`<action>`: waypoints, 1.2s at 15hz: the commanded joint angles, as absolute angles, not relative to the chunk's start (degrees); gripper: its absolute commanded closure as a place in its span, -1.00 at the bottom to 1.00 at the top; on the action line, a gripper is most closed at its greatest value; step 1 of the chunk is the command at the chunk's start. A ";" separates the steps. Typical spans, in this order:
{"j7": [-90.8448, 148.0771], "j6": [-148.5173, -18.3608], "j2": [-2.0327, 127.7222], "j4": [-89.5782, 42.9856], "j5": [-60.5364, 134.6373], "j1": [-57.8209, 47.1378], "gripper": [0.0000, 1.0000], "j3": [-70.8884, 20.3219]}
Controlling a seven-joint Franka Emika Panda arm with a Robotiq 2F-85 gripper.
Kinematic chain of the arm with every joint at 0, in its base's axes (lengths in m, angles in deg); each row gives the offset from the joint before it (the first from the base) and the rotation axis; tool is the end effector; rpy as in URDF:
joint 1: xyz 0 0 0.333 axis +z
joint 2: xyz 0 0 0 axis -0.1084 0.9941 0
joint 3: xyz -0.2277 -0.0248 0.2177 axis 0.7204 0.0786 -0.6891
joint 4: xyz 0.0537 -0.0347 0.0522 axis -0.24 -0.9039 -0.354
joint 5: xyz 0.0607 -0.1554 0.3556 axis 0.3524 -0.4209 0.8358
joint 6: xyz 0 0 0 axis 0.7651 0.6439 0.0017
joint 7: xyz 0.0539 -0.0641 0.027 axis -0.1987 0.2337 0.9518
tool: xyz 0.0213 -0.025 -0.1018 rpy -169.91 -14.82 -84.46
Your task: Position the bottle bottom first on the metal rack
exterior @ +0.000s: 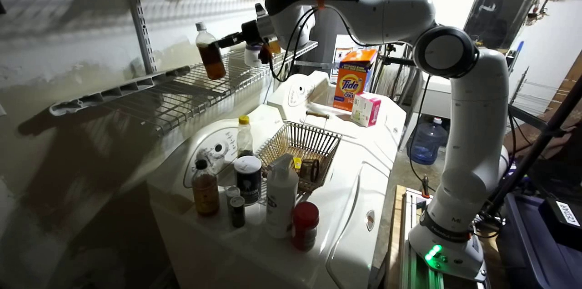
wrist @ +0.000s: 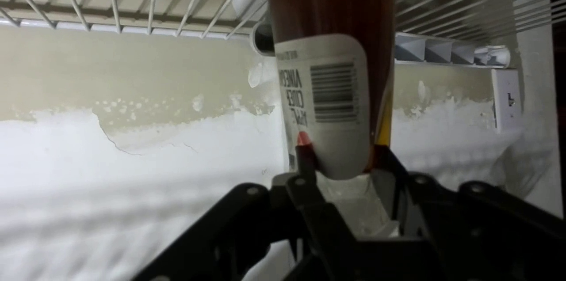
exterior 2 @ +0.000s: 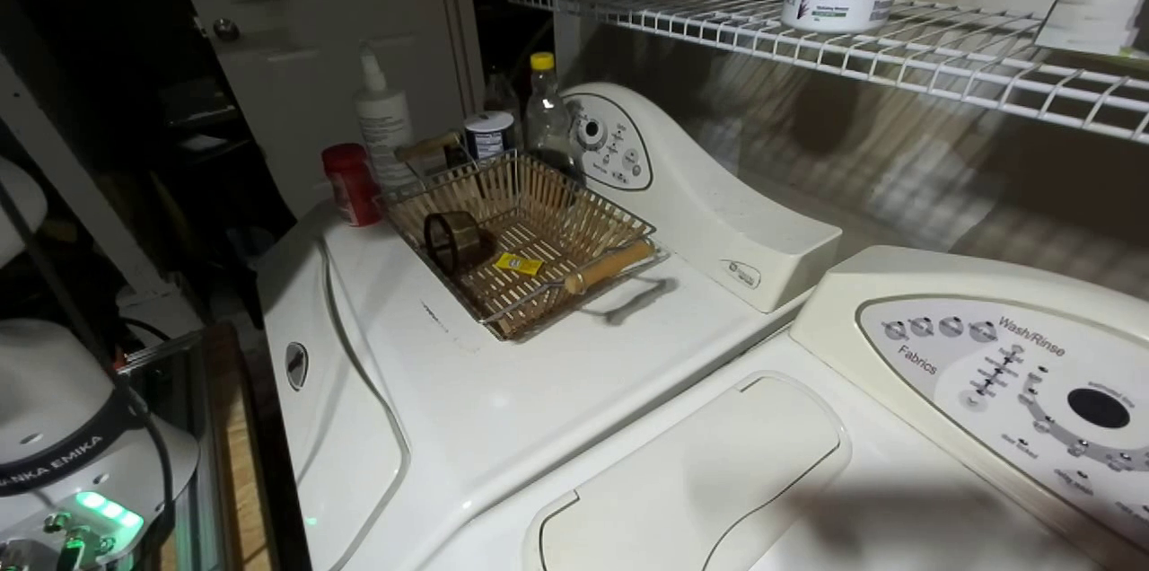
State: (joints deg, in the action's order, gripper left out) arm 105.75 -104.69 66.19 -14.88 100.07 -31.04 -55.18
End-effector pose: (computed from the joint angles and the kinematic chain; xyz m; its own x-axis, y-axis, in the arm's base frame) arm 0.7026 -0.0733 0.5920 0.3203 0.0989 0.9421 0.4144 -0.9090 -0.0454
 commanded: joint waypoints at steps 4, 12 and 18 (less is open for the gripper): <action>118.56 -104.39 61.14 -21.07 113.23 -35.65 -0.66 -58.21; 121.08 -103.18 55.15 -27.01 112.46 -36.52 -1.00 -56.93; 121.35 -100.33 47.81 -33.64 112.24 -37.48 -1.00 -56.07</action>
